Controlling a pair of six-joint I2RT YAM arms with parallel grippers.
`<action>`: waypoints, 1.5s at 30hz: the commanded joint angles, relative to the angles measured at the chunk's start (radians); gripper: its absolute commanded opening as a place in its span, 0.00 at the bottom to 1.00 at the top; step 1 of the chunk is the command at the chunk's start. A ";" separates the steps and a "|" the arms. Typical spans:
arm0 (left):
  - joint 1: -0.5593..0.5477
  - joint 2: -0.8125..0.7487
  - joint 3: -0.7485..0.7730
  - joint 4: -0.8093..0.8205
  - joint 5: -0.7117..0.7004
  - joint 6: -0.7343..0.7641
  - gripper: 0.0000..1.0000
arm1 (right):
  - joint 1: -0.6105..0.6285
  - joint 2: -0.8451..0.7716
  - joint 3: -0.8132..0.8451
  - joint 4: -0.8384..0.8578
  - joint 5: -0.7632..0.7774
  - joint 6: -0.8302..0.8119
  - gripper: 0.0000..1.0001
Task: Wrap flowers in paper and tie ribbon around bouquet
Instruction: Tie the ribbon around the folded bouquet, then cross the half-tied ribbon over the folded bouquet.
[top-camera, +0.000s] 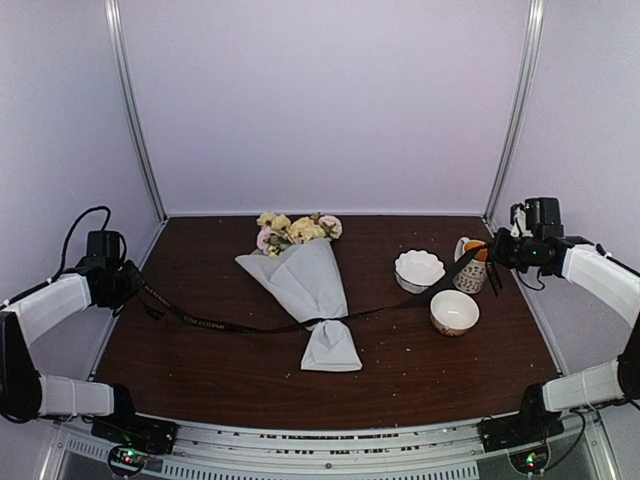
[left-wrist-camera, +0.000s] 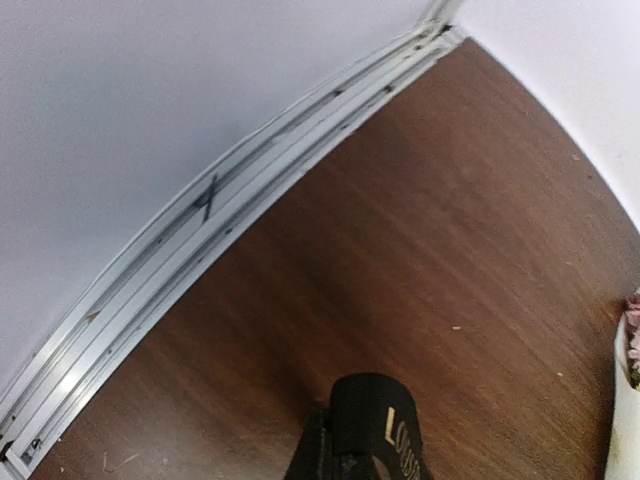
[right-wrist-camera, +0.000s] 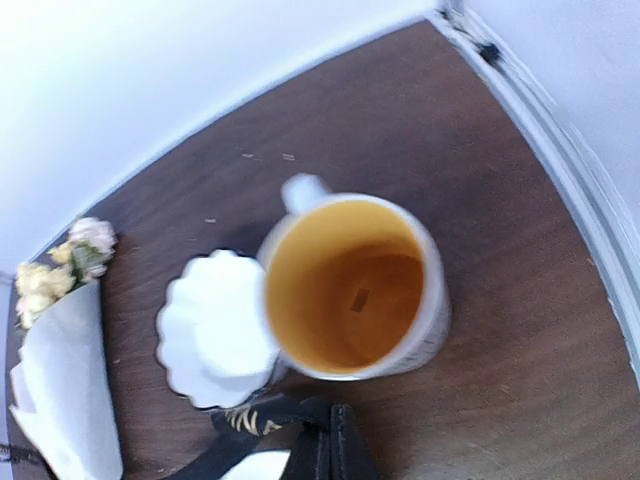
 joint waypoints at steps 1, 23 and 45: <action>-0.130 -0.068 0.101 -0.028 -0.114 0.076 0.00 | 0.207 -0.013 0.143 -0.061 0.056 -0.046 0.00; -0.537 -0.366 0.434 -0.062 0.358 0.490 0.00 | 1.092 0.653 0.493 -0.160 -0.136 -0.147 0.00; -0.882 -0.276 0.661 -0.054 0.546 0.721 0.00 | 0.865 0.252 0.311 -0.077 -0.173 -0.210 1.00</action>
